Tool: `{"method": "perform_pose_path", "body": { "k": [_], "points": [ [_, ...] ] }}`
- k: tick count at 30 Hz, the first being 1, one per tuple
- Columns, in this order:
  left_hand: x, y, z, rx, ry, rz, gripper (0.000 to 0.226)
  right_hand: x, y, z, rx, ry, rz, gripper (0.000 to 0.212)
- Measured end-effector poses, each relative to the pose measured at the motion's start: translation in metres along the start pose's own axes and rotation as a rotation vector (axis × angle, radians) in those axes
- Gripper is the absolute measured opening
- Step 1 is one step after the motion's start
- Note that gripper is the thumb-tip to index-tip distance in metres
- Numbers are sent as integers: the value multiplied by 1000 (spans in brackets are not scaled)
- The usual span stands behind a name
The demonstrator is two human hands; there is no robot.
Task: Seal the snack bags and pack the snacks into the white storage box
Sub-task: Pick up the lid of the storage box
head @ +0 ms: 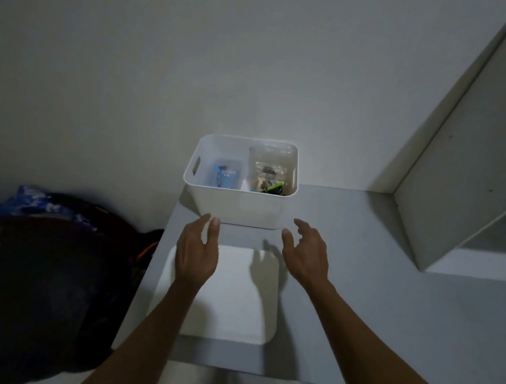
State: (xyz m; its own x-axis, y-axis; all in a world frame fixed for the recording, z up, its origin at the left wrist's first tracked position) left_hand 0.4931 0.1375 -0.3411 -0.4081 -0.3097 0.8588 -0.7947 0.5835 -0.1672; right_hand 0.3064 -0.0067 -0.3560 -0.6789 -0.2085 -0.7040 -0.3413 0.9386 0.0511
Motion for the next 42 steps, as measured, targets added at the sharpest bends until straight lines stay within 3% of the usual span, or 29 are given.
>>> {"method": "perform_pose_path", "body": {
  "k": [4, 7, 12, 16, 23, 29, 35, 42],
  "points": [
    [-73, 30, -18, -39, -172, -18, 60, 37, 48, 38, -83, 21, 88, 57],
    [-123, 44, -26, -141, -326, -174, 66, 56, 73, 69, -113, 58, 155, 63],
    [-189, 45, -26, -275, -471, -257, 65, 78, 91, 123, -77, 76, 221, 69],
    [-220, 33, -19, -295, -517, -200, 67, 85, 90, 150, 8, 175, 271, 70],
    [-236, 33, -8, -210, -543, -78, 64, 81, 90, 161, 158, 100, 288, 62],
    [-238, 27, -16, -183, -397, -101, 62, 85, 88, 160, 127, -81, 339, 68],
    [-228, 37, -33, -185, -279, -146, 64, 78, 103, 147, 83, -175, 323, 61],
    [-180, 41, -69, -223, -229, -210, 79, 44, 128, 103, 27, -98, 240, 81]
  ]
}}
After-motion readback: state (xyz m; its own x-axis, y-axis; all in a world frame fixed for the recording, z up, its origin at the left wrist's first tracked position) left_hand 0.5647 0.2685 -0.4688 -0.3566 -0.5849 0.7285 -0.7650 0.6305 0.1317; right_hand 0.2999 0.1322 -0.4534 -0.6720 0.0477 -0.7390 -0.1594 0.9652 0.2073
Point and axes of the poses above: each hand's wrist, its own y-axis away from the middle knuckle, its own z-axis out of the palm, x = y × z, the point moved 4 cm from there along -y, towards the middle knuckle, and after that the axes turned 5 degrees about y, right-handed, at the moved point
